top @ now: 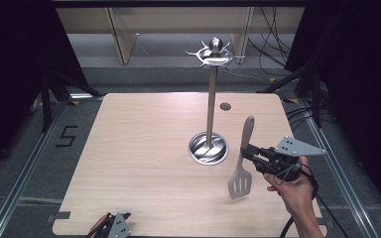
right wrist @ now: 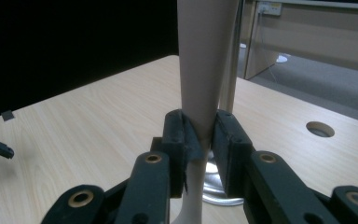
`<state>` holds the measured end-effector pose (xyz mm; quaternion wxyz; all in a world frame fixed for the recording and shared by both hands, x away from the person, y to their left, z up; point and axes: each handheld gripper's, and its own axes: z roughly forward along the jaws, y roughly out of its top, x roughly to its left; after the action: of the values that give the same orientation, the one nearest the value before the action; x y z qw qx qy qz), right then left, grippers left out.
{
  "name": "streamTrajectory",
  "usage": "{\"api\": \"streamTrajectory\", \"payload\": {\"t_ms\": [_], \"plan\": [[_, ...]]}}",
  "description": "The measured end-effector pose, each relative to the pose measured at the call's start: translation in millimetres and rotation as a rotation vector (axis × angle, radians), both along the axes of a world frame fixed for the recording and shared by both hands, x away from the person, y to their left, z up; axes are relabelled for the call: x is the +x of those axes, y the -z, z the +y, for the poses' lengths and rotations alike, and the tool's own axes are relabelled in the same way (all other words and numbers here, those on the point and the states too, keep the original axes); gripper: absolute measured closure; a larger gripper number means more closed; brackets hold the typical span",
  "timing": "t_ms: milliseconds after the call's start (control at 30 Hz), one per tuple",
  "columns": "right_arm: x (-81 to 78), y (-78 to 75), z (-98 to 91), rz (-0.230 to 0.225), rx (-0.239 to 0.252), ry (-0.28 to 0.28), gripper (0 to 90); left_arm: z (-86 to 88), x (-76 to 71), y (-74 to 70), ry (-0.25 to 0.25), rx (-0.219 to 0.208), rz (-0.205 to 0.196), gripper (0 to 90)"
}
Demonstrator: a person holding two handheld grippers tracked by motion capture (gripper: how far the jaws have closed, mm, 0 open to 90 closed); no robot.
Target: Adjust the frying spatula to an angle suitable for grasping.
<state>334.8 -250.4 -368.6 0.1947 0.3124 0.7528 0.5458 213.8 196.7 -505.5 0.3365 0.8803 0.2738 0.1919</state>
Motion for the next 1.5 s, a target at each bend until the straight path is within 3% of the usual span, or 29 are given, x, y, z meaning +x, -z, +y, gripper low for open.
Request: {"api": "streamTrajectory", "payload": {"t_ms": [167,267,300,367,400,467,600,667,867,967,1000,1100,1200,1333,1367,1500], "plan": [[3.2,-11.6,1.4,-0.016,0.018,0.002,76.2,0.2,-0.8,-1.5,-0.004,-0.006,-0.003,17.9],[7.1,-22.6,2.5,-0.054,-0.001,0.012,76.2,0.3,-0.8,-1.7,-0.004,0.000,-0.003,17.9],[7.5,-24.4,4.0,-0.040,0.014,0.003,76.2,-0.1,-0.9,-1.1,-0.005,-0.012,-0.006,17.9],[10.2,-30.3,4.8,-0.062,-0.007,0.005,76.2,0.0,-1.1,-1.3,-0.003,-0.013,-0.007,17.9],[10.1,-32.5,7.0,-0.046,0.005,0.013,76.2,0.4,-1.0,-1.8,-0.007,-0.001,-0.004,17.9],[14.1,-36.5,8.8,-0.068,-0.001,0.016,76.2,0.3,-0.2,-1.2,-0.016,0.018,-0.012,17.9],[20.3,-45.1,13.3,-0.046,-0.011,-0.002,76.2,-0.2,-1.8,-1.5,-0.011,-0.005,0.002,17.8],[25.0,-48.8,15.4,-0.063,-0.023,-0.004,76.2,-0.1,-1.6,-1.1,-0.010,-0.018,-0.003,17.8],[33.1,-61.3,23.3,-0.066,-0.053,-0.010,76.2,0.0,-1.8,-1.9,-0.011,-0.007,-0.005,17.8],[38.3,-66.4,26.9,-0.069,-0.035,-0.017,76.2,0.0,-1.6,-1.9,-0.010,-0.004,-0.005,17.8],[39.7,-68.8,28.0,-0.075,-0.036,0.004,76.2,0.0,-1.6,-1.6,-0.011,-0.014,0.001,17.8],[46.6,-74.7,29.0,-0.065,-0.043,-0.016,76.2,1.3,0.7,-1.7,-0.005,0.023,-0.004,17.8],[49.5,-80.2,33.2,-0.060,-0.042,-0.015,76.2,1.1,-0.7,-2.0,-0.008,-0.001,-0.001,17.8],[54.9,-84.5,37.7,-0.059,-0.056,-0.014,76.2,2.5,-0.3,-3.0,-0.009,0.007,0.002,17.8],[56.0,-85.0,38.4,-0.057,-0.060,-0.020,76.2,1.1,-1.1,-1.7,-0.020,-0.016,0.004,17.8],[60.3,-86.4,40.9,-0.062,-0.062,-0.030,76.2,1.3,-0.9,-2.6,-0.005,0.005,0.008,17.8]]}}
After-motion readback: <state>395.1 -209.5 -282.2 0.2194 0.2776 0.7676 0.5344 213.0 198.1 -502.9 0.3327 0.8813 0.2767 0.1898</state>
